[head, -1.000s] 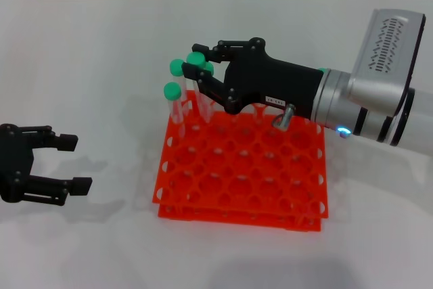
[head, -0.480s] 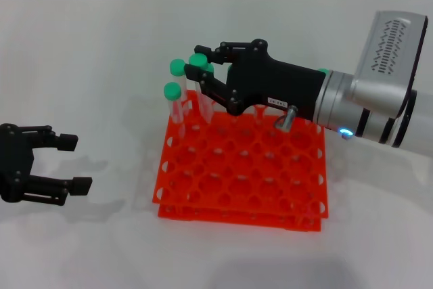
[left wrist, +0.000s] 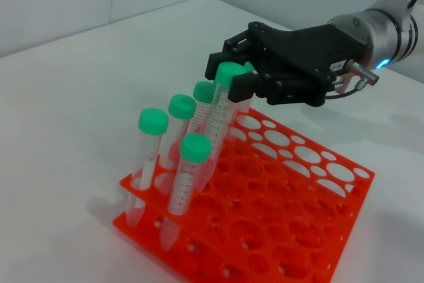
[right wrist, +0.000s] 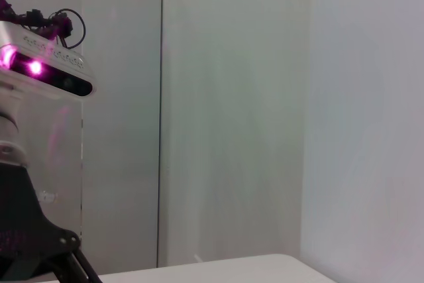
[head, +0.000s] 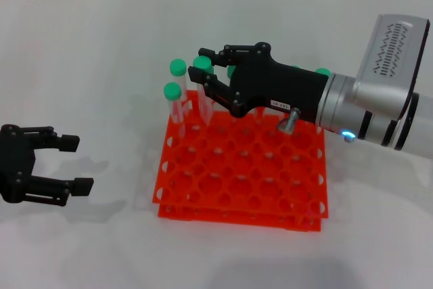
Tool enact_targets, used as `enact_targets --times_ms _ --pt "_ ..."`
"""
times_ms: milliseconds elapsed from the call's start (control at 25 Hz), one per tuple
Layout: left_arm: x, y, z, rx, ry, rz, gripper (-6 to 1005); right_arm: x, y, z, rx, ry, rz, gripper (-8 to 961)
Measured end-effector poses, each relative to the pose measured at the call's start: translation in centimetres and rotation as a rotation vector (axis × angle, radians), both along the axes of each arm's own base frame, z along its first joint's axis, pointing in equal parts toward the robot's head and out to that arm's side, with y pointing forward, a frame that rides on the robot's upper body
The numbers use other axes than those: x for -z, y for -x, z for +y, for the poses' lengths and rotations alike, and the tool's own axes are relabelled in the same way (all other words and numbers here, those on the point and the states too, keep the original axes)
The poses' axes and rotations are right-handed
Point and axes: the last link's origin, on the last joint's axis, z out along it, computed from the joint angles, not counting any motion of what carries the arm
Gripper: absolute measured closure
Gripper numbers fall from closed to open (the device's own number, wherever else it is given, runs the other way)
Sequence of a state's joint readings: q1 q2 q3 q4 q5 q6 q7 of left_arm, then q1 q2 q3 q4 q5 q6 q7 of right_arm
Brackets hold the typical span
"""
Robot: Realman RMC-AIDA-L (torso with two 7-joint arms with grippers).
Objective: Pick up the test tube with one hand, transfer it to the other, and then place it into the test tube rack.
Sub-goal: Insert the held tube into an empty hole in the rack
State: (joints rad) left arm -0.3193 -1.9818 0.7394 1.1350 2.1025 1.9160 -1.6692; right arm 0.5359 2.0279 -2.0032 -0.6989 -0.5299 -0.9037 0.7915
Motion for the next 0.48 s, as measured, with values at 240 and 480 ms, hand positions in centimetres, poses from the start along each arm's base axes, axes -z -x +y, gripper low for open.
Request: enact_targets --times_ms 240,480 --pt "0.00 0.01 0.00 0.000 0.000 0.000 113 -0.01 -0.11 -0.02 0.010 0.001 0.006 685" --pt "-0.01 0.01 0.02 0.000 -0.002 0.001 113 0.03 -0.12 -0.05 0.010 0.002 0.005 685"
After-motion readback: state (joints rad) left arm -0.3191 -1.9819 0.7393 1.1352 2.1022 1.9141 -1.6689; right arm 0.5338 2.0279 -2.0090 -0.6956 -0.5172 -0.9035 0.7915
